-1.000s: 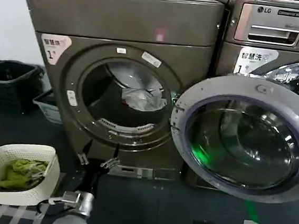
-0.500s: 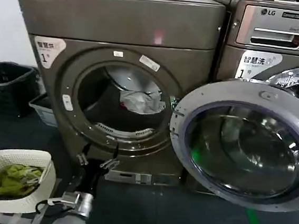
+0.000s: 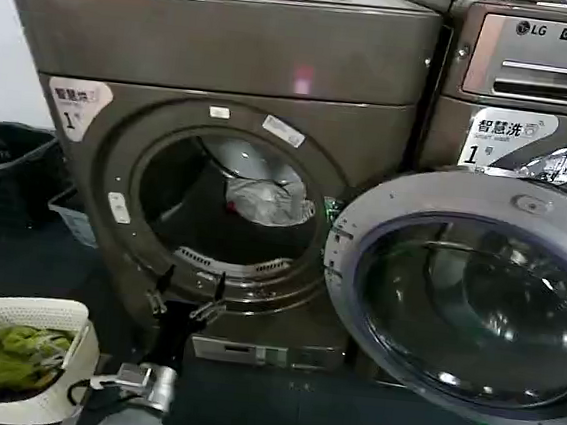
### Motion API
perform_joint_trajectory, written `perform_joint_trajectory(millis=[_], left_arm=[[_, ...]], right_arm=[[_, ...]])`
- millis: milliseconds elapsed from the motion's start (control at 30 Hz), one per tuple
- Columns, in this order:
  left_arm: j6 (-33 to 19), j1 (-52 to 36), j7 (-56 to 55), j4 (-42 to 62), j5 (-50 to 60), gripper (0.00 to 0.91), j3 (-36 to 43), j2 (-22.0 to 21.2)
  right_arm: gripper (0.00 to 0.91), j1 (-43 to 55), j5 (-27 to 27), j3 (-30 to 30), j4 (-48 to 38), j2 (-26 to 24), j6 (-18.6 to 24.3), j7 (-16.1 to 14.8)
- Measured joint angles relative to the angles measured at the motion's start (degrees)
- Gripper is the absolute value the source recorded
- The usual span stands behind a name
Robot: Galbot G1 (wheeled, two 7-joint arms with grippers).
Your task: Grasp the clothes from the dryer.
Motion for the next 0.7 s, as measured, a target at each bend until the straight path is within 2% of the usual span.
perform_joint_trajectory(millis=[700], left_arm=[[0.2, -0.6, 0.2, 0.4, -0.2, 0.907, 0.1, 0.1]], right_arm=[[0.907, 0.2, -0.2, 0.0, -0.3, -0.3, 0.1, 0.1]])
